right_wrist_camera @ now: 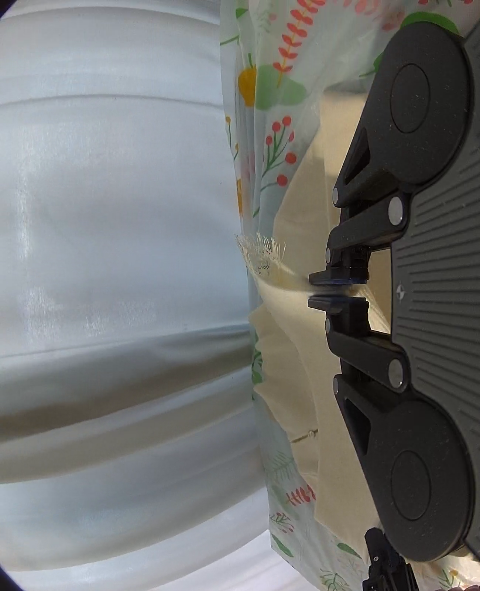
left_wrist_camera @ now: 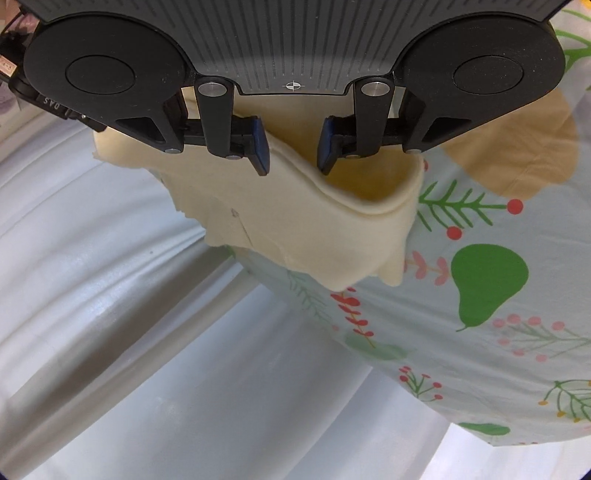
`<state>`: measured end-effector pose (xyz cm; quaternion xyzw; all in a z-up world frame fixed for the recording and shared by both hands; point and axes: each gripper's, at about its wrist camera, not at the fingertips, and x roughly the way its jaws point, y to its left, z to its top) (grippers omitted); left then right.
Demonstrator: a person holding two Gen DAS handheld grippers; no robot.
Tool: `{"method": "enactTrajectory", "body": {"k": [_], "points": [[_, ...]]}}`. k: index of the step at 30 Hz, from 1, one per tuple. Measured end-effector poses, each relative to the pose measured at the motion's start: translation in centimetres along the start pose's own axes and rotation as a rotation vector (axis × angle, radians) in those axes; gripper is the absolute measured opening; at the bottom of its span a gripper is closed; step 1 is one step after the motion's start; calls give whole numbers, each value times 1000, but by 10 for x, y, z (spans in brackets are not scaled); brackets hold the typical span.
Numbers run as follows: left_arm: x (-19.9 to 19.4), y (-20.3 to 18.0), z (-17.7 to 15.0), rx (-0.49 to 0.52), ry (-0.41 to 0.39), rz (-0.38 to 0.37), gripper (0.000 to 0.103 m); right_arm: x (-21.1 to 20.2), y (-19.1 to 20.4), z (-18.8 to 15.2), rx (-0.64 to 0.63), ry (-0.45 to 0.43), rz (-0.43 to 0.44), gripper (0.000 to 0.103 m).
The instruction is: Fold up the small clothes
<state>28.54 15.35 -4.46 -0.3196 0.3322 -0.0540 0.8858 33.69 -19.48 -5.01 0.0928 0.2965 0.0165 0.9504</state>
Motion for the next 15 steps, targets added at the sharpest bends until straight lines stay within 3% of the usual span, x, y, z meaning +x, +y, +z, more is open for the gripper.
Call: {"method": "enactTrajectory", "body": {"k": [4,11,15], "points": [[7,-4,0,5,19,-24,19,3,-37,-9,84,66,-70,5],[17,-7,-1,-9,51,-16,19,7,-67,-22,264,142,4,11],[21,-7,0,-2,77,4,23,12,-63,-22,242,147,12,6]]}}
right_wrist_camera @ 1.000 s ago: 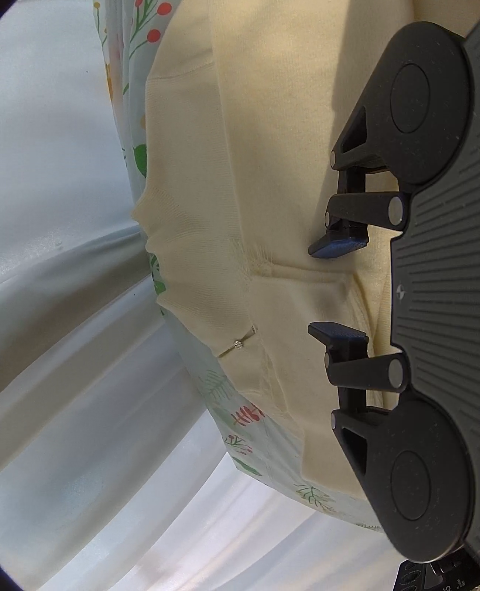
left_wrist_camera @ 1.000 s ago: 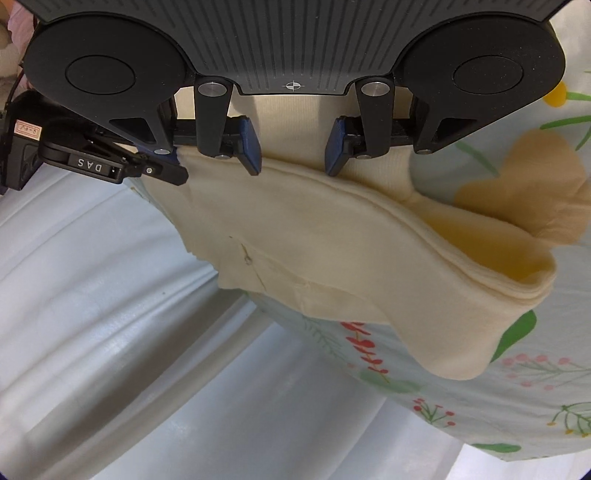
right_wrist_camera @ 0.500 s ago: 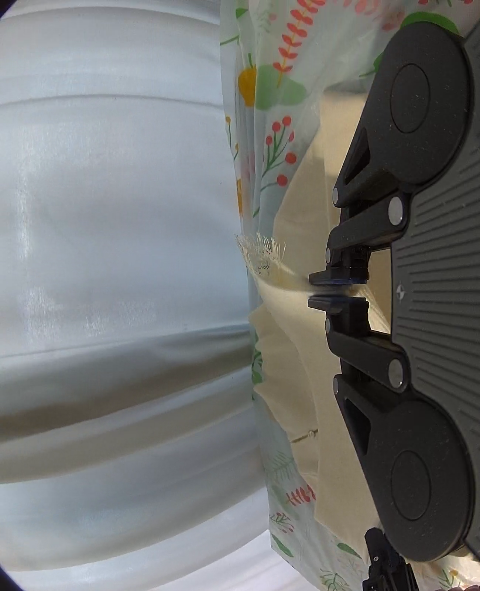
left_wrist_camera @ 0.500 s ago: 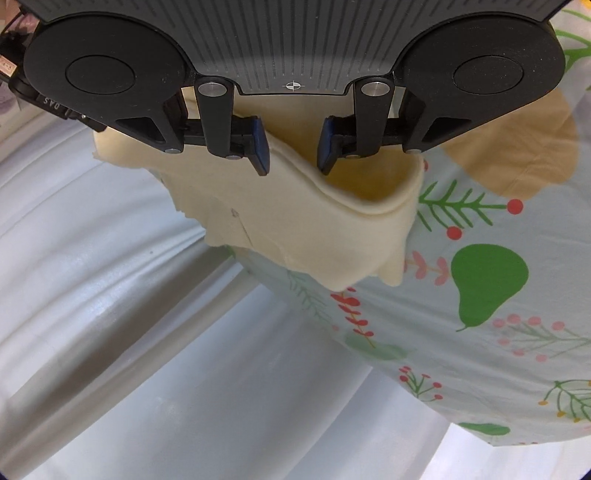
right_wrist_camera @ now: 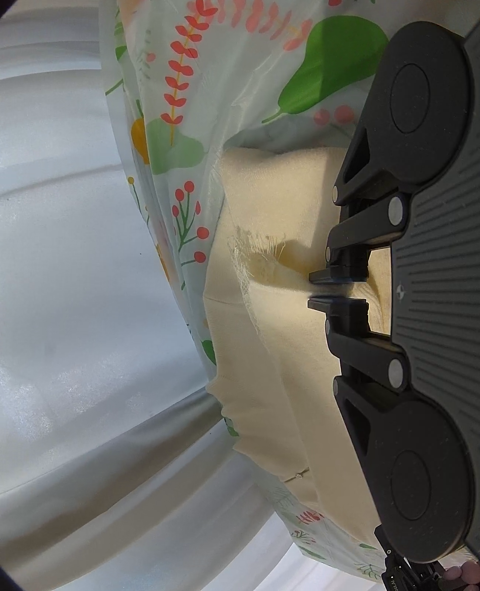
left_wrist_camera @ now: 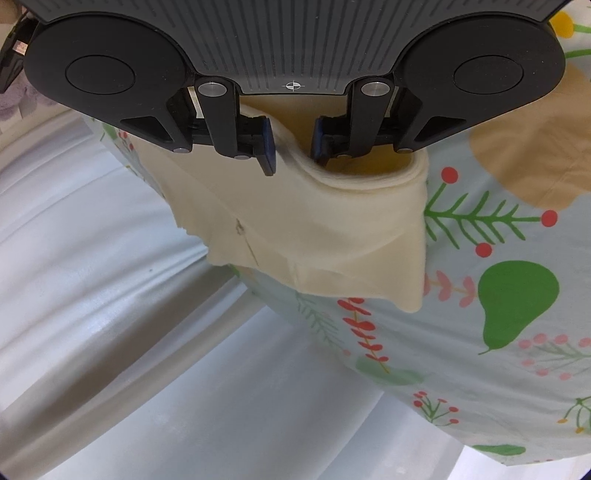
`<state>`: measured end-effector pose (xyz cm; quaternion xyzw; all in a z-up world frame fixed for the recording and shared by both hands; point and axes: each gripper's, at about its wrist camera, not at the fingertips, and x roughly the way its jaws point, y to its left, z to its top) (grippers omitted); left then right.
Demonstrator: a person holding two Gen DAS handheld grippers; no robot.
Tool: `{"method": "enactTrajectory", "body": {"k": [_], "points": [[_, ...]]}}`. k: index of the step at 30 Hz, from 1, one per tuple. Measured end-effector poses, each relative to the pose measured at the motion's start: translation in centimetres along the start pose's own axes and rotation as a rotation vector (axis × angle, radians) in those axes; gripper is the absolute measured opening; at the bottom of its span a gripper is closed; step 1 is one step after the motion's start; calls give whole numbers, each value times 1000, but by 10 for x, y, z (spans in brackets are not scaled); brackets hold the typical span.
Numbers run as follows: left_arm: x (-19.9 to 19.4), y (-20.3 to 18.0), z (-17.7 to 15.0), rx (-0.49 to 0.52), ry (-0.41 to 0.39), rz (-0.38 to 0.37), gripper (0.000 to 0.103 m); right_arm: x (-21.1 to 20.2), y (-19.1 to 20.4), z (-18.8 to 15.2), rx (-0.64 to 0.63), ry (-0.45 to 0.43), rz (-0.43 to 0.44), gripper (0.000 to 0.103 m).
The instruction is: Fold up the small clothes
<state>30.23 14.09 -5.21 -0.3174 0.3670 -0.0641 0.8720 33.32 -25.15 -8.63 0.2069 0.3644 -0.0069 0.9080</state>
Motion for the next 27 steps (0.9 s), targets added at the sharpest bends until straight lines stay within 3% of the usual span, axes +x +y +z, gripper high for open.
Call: {"method": "enactTrajectory", "body": {"k": [3,5,8,10,12,14,16,18,21,22,23,27], "points": [[-4,1,1,0,-16,-5,24,-21,4,2,-5,-99,22,6],[-4,3,1,-1,-19,1,24,-28,4,3,-14,-123,-28,6],[2,10,1,-31,14,10,24,-15,1,-1,-66,-64,-124,7],[0,12,-1,-40,10,7,24,-12,-6,-4,-21,-16,-127,9],[-6,11,-1,-31,7,7,24,-28,-15,-7,57,-22,-82,19],[-11,11,-1,-21,-2,6,25,-43,-26,-11,170,-11,37,44],[-15,11,-1,-18,-4,7,25,-44,-35,-20,274,52,180,49],[-16,12,-1,-18,-1,5,25,-36,-39,-29,348,108,224,49],[-12,11,-1,-20,6,17,25,-19,-42,-34,401,109,205,38],[-11,11,-1,-22,10,14,25,-15,-41,-33,412,97,180,27],[-10,10,-2,-21,12,13,25,-13,-38,-31,413,91,155,6],[-7,10,-2,2,19,30,25,-8,-25,-21,304,28,83,6]]}}
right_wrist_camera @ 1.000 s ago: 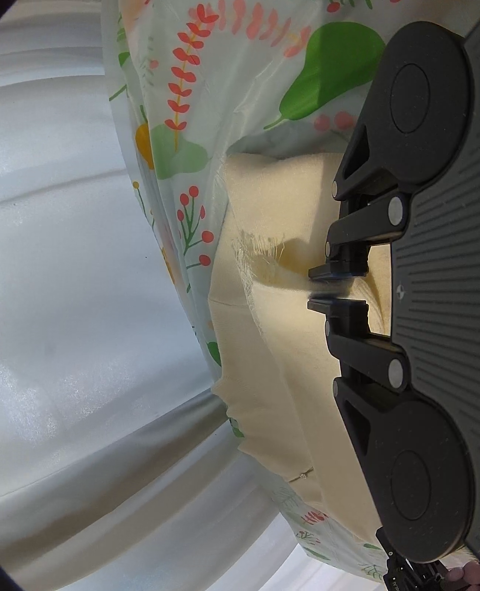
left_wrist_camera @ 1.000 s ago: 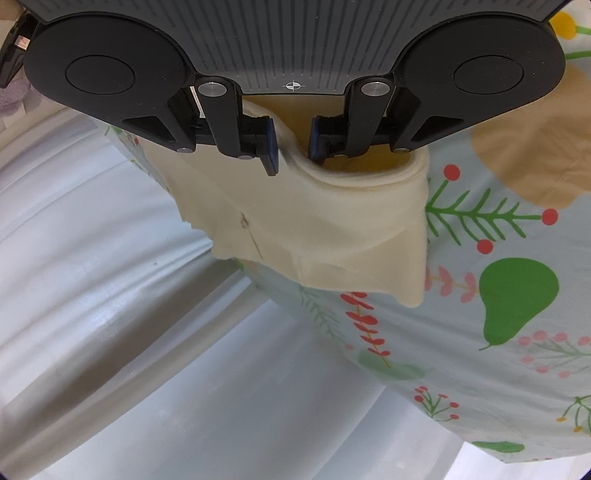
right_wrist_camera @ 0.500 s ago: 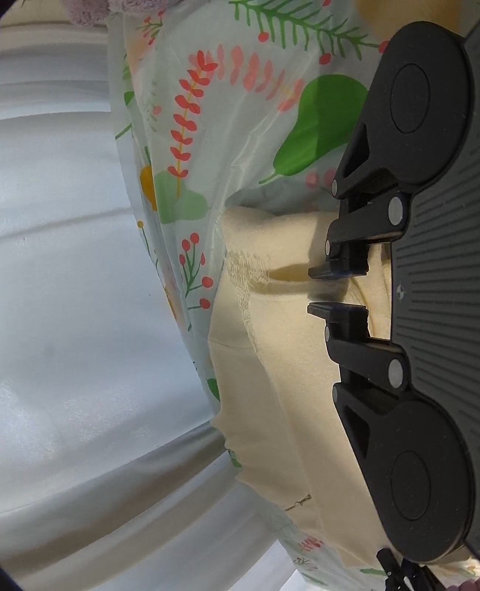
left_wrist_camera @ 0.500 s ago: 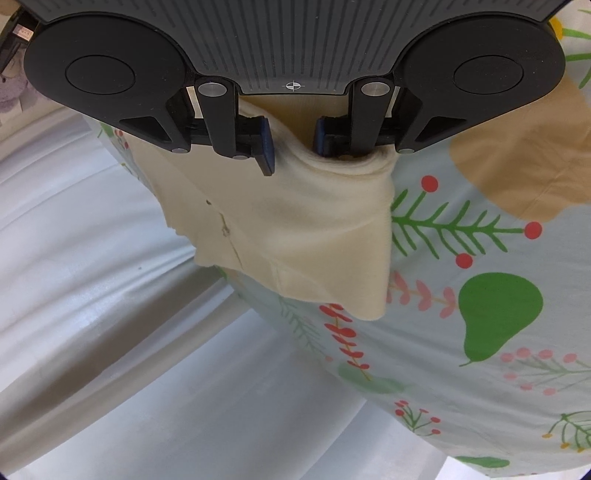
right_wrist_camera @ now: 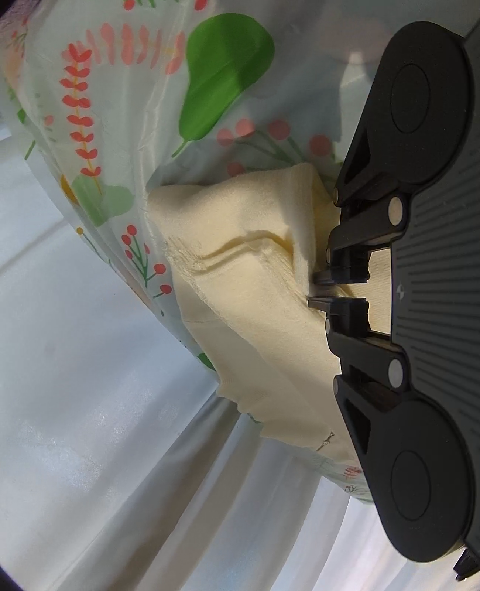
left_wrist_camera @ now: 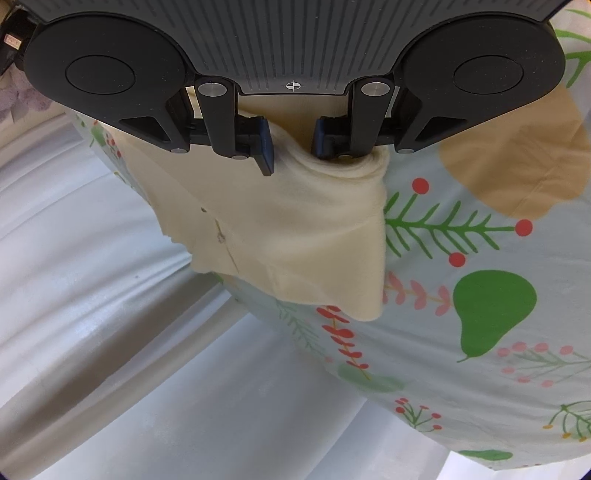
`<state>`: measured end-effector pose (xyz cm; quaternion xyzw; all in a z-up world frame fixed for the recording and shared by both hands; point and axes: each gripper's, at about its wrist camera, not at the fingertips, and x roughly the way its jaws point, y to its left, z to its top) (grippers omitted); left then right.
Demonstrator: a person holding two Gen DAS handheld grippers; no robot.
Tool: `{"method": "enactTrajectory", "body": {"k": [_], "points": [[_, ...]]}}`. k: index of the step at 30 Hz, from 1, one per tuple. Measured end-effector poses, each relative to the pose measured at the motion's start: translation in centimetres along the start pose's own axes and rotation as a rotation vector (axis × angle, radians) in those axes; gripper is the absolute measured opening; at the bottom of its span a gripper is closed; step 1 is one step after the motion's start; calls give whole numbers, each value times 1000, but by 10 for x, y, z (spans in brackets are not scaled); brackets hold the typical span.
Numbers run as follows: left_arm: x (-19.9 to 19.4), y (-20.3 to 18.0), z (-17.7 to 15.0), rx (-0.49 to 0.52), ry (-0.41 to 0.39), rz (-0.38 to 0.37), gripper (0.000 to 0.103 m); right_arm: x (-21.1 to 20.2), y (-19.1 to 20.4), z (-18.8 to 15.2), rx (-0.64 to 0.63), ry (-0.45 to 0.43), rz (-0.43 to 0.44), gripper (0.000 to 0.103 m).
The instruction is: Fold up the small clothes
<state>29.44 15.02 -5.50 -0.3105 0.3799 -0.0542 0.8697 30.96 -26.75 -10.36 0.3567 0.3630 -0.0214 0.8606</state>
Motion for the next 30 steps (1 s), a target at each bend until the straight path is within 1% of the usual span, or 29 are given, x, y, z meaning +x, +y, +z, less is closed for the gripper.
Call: {"method": "enactTrajectory", "body": {"k": [1,4,6,7,8,9,10,11,12,13,14,15,16,17,18,19,20,21,22,23,24,26,27,28,30], "points": [[0,0,0,3,4,-3,25,-2,0,4,-47,-29,-20,5],[0,3,2,3,15,-10,25,0,-3,7,-47,-31,-27,5],[-2,4,3,4,34,-9,26,-2,-1,5,-82,-2,-39,6],[-5,3,4,12,46,-8,27,-4,0,4,-100,40,-48,9],[-8,2,4,25,54,-7,30,-8,-1,2,-114,74,-36,11],[-13,0,4,52,62,-6,32,-14,-2,1,-132,90,-13,11],[-20,-5,3,93,64,-11,32,-24,-2,1,-163,94,16,12],[-26,-9,2,128,62,-18,33,-33,0,2,-191,79,40,12],[-33,-14,2,165,58,-31,37,-39,2,3,-212,63,54,13],[-38,-20,3,195,51,-46,42,-47,5,8,-235,29,56,19],[-41,-24,4,217,39,-58,50,-51,7,12,-246,-8,41,32],[-41,-29,6,234,26,-63,55,-50,9,17,-257,-36,19,40],[-37,-34,8,250,13,-57,56,-44,10,21,-265,-53,-18,49],[-32,-37,10,248,7,-32,56,-35,11,26,-271,-55,-49,50],[-25,-40,13,236,4,-2,56,-24,10,28,-274,-43,-81,50],[-19,-41,16,224,3,4,56,-12,9,30,-271,-21,-121,48],[-12,-42,17,215,8,-1,56,-2,8,30,-265,2,-155,39],[-5,-41,19,204,24,-1,54,5,7,29,-262,0,-166,33],[1,-41,19,204,42,5,53,5,10,27,-293,-19,-154,16],[5,-41,19,209,53,16,51,5,15,24,-335,-11,-135,7],[7,-42,18,220,58,29,51,2,18,21,-362,-28,-119,7],[7,-42,16,238,60,31,51,-9,22,17,-405,-73,-76,6],[6,-40,16,241,56,29,52,-12,22,16,-413,-94,-94,6],[6,-39,16,238,54,35,52,-13,21,16,-430,-117,-148,6],[10,-34,16,220,65,54,51,-8,16,16,-446,-117,-226,6]]}}
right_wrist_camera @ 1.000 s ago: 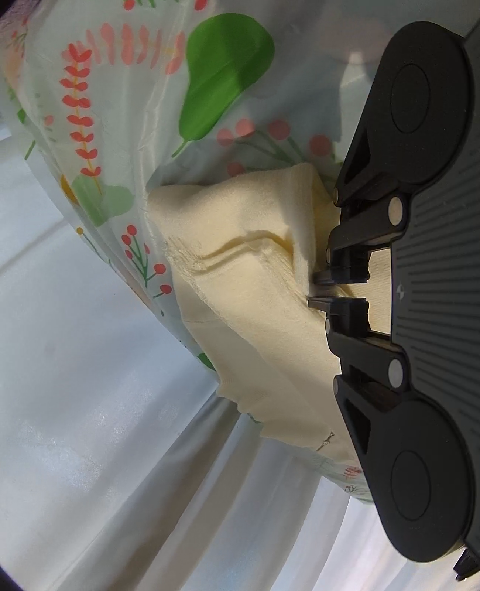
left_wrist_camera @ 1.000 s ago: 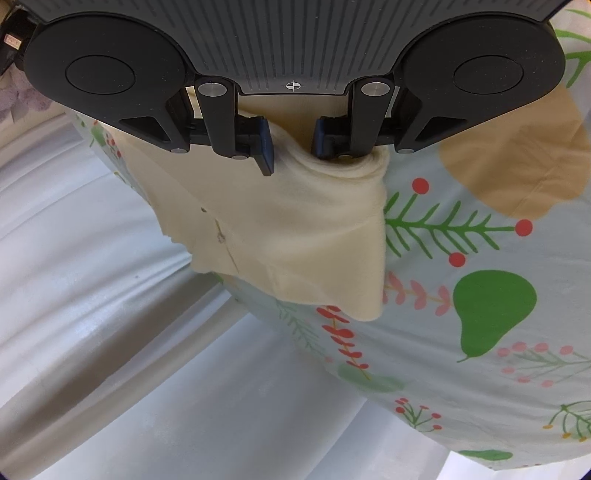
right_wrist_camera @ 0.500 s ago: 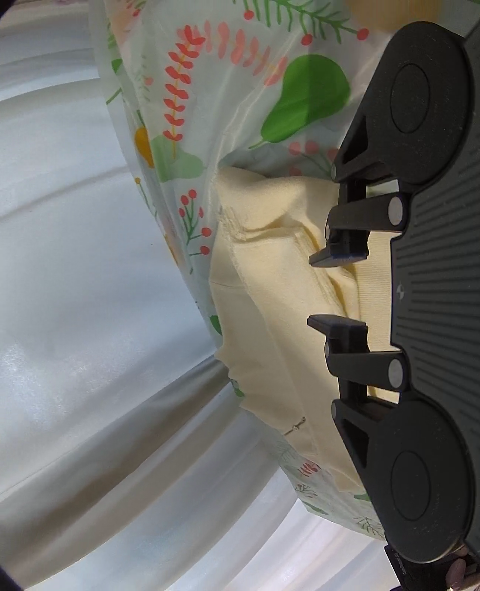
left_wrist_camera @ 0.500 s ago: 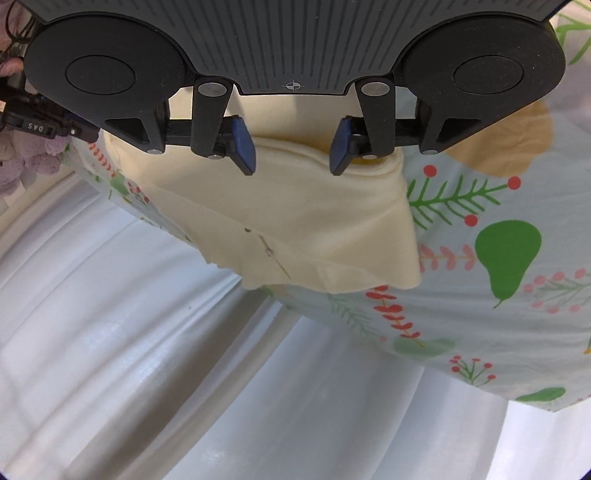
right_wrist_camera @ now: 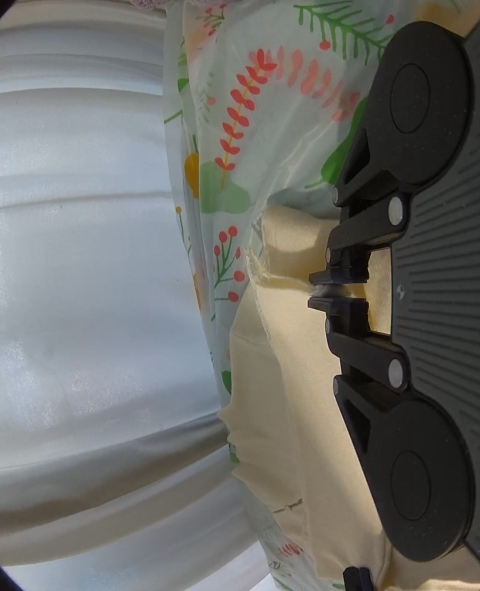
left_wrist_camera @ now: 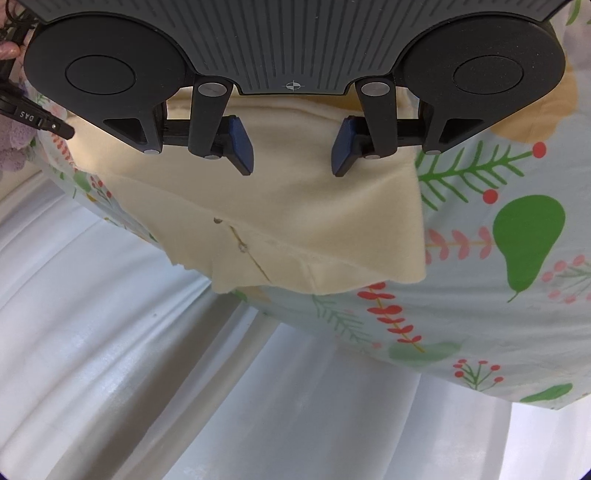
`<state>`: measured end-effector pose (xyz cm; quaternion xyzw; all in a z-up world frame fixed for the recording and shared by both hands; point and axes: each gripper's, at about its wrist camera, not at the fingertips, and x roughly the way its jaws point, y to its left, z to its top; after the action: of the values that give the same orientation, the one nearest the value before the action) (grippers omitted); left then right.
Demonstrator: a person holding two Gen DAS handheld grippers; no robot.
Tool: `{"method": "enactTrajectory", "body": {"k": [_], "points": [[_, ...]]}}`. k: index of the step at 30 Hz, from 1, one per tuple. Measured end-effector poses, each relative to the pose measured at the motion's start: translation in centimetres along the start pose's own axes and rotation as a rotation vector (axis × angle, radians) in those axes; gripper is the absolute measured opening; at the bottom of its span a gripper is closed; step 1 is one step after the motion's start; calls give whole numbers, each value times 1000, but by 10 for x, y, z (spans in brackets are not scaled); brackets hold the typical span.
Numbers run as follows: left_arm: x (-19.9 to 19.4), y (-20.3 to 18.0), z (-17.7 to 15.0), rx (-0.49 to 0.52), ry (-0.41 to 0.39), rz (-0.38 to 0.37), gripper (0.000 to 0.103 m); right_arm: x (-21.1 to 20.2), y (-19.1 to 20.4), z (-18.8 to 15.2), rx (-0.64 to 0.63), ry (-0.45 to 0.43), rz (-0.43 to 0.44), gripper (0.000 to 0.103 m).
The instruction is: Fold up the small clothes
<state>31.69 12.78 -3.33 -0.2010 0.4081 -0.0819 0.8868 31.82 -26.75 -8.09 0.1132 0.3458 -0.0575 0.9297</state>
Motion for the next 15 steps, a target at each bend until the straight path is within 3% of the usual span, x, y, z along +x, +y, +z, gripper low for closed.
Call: {"method": "enactTrajectory", "body": {"k": [2,6,10,12,15], "points": [[3,3,-1,-16,12,-6,48,12,-5,-5,7,50,-29,6],[2,-2,0,-5,26,15,49,7,4,-2,-41,41,-64,7],[-9,-11,4,14,9,21,52,-10,27,4,-130,-81,-133,17],[-16,-16,7,26,-33,8,56,-11,43,6,-164,-107,-81,18],[-18,-22,12,42,-117,39,62,-1,77,5,-151,-54,158,18]]}}
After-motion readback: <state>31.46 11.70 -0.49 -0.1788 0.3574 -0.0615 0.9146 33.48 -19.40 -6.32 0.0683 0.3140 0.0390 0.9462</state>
